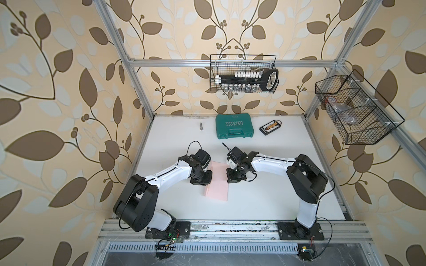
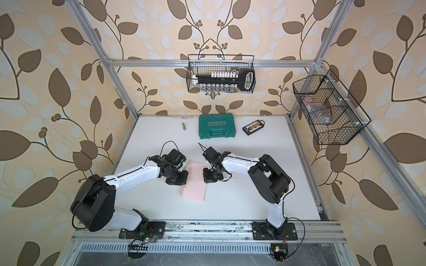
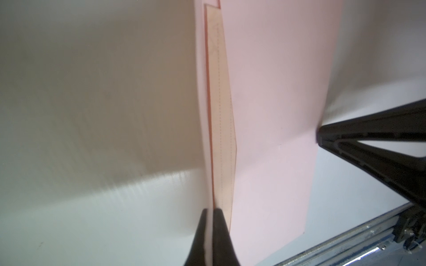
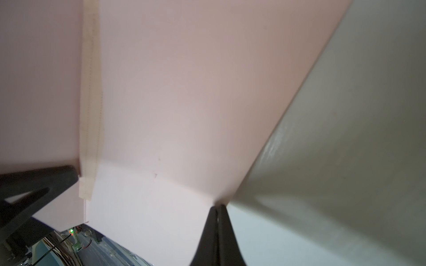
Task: Fold the letter paper in half and place it into the envelope
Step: Fold the envelope flap on the envelope.
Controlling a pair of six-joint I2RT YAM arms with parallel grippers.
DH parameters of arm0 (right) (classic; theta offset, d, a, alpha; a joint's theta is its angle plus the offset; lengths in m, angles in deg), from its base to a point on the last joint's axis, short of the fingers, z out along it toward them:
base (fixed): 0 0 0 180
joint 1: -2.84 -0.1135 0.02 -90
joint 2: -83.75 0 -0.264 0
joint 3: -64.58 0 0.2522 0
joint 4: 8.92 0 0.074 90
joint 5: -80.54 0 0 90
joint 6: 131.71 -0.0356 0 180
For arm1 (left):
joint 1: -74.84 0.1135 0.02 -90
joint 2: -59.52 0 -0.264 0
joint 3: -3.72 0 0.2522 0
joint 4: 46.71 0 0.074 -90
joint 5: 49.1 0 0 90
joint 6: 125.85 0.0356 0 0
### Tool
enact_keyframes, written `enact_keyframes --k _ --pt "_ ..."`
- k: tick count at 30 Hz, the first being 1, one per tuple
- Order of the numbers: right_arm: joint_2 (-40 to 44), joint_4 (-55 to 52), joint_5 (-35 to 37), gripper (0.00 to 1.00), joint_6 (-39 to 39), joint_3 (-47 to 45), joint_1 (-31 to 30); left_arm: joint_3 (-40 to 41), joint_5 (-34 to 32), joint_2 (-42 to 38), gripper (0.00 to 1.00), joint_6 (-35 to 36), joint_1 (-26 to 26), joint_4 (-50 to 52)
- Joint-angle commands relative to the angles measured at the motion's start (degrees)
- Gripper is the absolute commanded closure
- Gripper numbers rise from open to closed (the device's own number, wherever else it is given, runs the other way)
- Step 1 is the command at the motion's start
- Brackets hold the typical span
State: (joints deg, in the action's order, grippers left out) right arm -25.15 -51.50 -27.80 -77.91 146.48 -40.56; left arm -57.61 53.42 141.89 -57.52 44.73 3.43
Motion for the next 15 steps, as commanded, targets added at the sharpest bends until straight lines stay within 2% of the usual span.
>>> enact_keyframes --k 1,15 --pt "-1.12 -0.1 1.1 1.0 -0.71 2.03 -0.59 -0.3 -3.16 2.01 1.0 -1.02 -1.24 0.96" --pt "-1.15 1.42 1.83 1.0 -1.25 -0.82 -1.11 -4.37 -5.78 5.15 0.91 -2.89 -5.57 2.31"
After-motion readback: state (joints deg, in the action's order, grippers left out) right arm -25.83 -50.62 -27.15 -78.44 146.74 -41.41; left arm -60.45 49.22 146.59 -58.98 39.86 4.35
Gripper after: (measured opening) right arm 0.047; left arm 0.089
